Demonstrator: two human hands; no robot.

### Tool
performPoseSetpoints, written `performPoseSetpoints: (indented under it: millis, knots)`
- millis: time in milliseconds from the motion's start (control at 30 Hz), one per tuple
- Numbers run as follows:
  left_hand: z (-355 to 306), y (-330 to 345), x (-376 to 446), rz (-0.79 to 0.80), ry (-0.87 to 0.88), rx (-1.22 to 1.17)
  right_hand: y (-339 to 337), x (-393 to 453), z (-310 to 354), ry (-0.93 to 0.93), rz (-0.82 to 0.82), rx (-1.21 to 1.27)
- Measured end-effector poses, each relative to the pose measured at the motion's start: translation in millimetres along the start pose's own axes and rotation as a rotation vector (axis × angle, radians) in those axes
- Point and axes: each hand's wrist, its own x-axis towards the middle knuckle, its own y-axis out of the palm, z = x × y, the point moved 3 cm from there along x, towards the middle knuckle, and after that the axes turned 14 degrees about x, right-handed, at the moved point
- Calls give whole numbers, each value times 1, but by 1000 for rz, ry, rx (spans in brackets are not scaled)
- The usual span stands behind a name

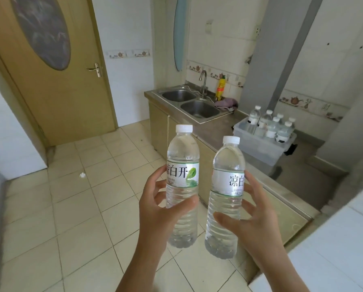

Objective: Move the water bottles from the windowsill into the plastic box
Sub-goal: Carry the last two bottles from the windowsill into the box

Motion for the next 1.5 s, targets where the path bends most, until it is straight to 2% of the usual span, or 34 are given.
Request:
performPoseSetpoints:
  millis: [300, 500, 733, 933, 1167, 1500]
  knots:
    - [26, 55, 172, 201, 20, 5, 19, 141, -54, 9, -176, -43]
    - [31, 117, 272, 367, 30, -29, 8, 219, -82, 21, -323, -71]
    - [47, 220, 354, 485, 24, -68, -55, 304, -115, 15, -475, -140]
    - [62, 320, 420, 535, 15, 1, -118, 400, -154, 36, -543, -73]
    - [61, 442, 490, 691, -3, 7, -178, 500, -183, 19, -571, -211]
    - [92, 577, 573, 868, 66, 67, -228, 594, -250, 50, -728, -212]
